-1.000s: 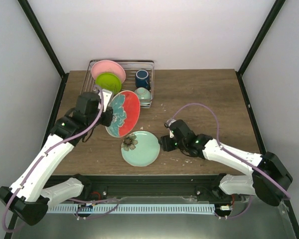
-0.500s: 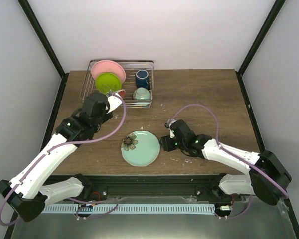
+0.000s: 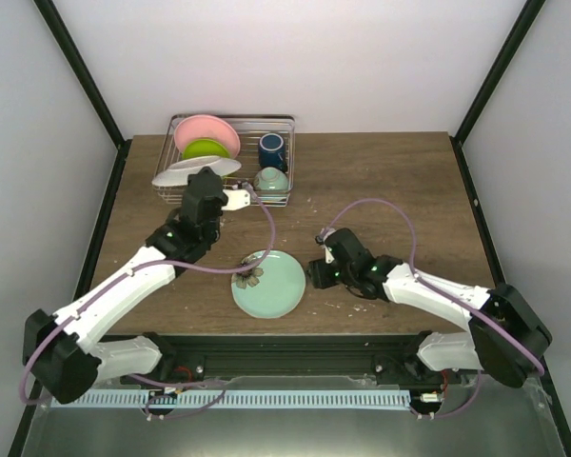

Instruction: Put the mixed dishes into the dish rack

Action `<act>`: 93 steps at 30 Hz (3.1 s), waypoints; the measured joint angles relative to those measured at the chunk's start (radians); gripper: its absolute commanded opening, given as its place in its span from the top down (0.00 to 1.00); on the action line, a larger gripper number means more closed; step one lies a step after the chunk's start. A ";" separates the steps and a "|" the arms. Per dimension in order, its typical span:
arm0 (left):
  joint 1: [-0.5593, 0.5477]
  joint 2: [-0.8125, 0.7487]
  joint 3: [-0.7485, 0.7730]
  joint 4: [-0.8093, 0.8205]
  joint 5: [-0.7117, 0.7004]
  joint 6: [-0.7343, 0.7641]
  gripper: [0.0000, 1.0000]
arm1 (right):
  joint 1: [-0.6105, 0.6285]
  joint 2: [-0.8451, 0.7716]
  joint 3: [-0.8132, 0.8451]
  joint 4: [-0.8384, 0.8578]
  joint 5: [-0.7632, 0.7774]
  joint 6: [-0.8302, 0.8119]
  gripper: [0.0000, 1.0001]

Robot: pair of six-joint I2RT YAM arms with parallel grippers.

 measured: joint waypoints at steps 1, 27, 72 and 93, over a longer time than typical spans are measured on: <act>0.000 0.015 -0.014 0.043 0.000 0.052 1.00 | -0.003 0.000 0.000 0.001 -0.002 -0.001 0.41; 0.148 0.230 -0.080 0.327 0.077 0.599 1.00 | -0.058 -0.016 -0.040 0.066 -0.071 -0.020 0.41; 0.198 0.369 -0.020 0.393 0.087 0.556 1.00 | -0.077 0.081 -0.039 0.097 -0.111 -0.050 0.41; 0.202 0.438 0.027 0.333 0.010 0.465 1.00 | -0.077 0.105 -0.039 0.115 -0.118 -0.051 0.41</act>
